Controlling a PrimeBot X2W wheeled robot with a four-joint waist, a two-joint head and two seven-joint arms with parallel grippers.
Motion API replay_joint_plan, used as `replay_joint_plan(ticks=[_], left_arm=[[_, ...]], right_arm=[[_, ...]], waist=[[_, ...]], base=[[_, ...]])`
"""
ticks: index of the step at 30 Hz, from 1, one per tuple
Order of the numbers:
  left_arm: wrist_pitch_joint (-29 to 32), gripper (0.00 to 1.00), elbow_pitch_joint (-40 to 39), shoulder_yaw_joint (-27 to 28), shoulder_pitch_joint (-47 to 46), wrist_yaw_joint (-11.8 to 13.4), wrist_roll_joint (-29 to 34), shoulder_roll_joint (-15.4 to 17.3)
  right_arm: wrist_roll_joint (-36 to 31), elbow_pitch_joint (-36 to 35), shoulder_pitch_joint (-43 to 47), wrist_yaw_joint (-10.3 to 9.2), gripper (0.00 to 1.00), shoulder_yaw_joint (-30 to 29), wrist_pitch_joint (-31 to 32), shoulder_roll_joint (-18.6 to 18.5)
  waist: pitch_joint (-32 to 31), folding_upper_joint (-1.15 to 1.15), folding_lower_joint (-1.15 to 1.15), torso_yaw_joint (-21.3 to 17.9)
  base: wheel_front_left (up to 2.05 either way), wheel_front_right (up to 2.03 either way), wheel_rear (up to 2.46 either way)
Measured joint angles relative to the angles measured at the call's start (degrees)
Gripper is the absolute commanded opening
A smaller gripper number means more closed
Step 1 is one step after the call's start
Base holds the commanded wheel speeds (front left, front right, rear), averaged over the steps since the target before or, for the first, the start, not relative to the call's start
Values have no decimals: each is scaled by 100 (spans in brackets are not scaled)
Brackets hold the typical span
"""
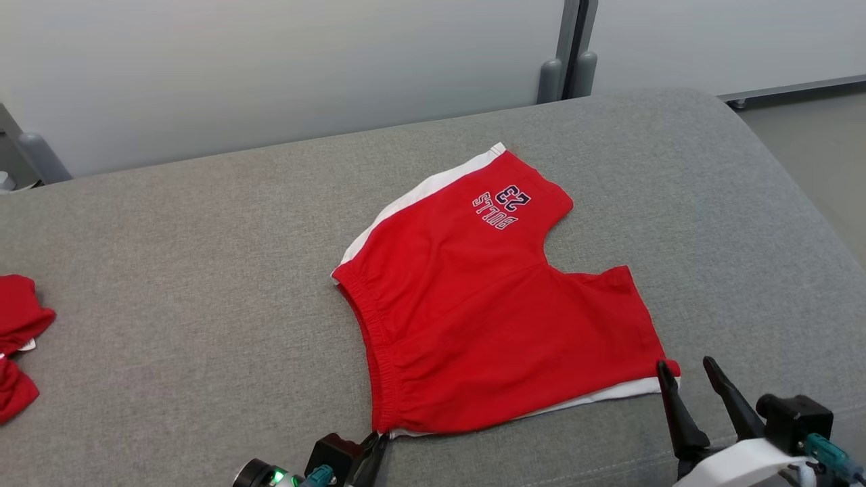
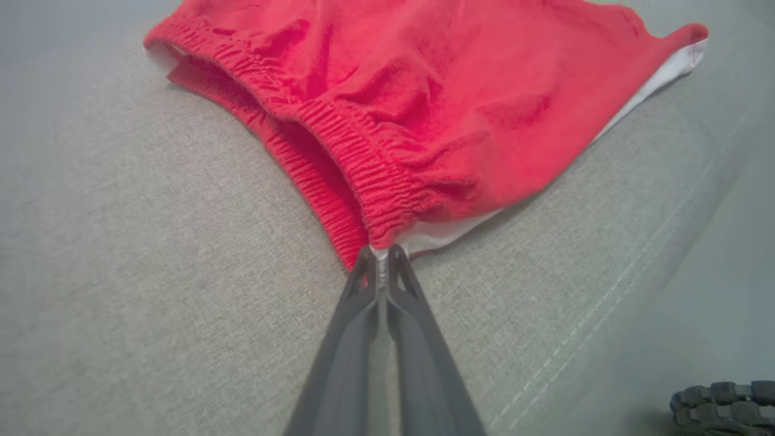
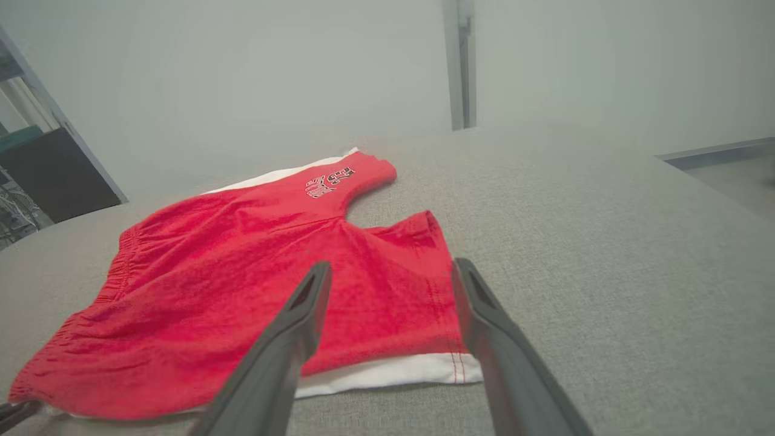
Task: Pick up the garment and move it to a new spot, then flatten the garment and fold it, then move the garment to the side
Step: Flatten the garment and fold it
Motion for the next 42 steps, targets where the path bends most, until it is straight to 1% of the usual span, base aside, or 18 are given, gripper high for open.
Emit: replay_joint_plan(ticks=[7,9,10,16,19,23,29,30,32,34,35,36,37,38,39,40,42], left_arm=[[0,0,-300,199,188,-3,0,97],[0,0,-352,225,290,-5,1,155],[0,0,-352,225,290,-5,1,155],[0,0,-409,287,369,-7,9,167],[0,0,-438,291,369,-55,32,151],[0,0,-489,303,369,-99,45,129],[0,0,-534,332,367,-100,91,127],[0,0,-538,337,367,-100,116,133],[0,0,-538,336,365,-112,133,140],[0,0,-536,336,361,-152,170,149],[0,0,-537,336,359,-155,172,152],[0,0,-537,336,354,-155,174,156],[0,0,-537,336,350,-156,175,164],[0,0,-537,336,343,-156,182,170],[0,0,-537,337,325,-156,204,172],[0,0,-536,335,296,-157,216,171],[0,0,-541,337,235,-157,223,172]], right_arm=[[127,1058,15,0,100,3,0,-88],[215,1322,-42,0,100,82,0,-91],[215,1322,-42,0,100,82,0,-91],[581,2207,-528,1,100,513,0,-123],[824,2733,-806,1,100,822,0,-140],[1103,3051,-1000,1,100,1105,0,-164],[1381,3214,-1167,1,100,1288,0,-220],[1418,3253,-1176,1,95,1305,0,-219],[1486,3300,-1189,1,92,1336,1,-220],[1590,3361,-1228,1,85,1411,1,-211],[1629,3398,-1256,1,84,1438,0,-205],[1664,3427,-1277,1,77,1461,0,-200],[1700,3445,-1287,1,64,1475,1,-189],[1725,3456,-1306,1,47,1491,0,-176],[1730,3460,-1340,1,26,1511,1,-171],[1730,3463,-1379,1,0,1526,0,-172],[1731,3482,-1433,1,0,1605,1,-177]], waist=[[-38,0,0,240],[-50,0,0,301],[-50,0,0,301],[-75,0,0,417],[-88,0,0,454],[-89,0,0,482],[-73,0,0,499],[-70,0,0,498],[-64,0,0,510],[-56,0,0,531],[-44,0,0,540],[-25,0,0,550],[-4,0,0,560],[18,0,0,569],[38,0,0,578],[52,0,0,585],[72,0,0,606]], base=[[0,0,0],[0,0,0],[0,0,0],[0,0,0],[0,0,0],[0,0,0],[0,0,0],[0,0,0],[0,0,0],[0,0,0],[0,0,0],[0,0,0],[0,0,0],[0,0,0],[0,0,0],[0,0,0],[0,0,0]])
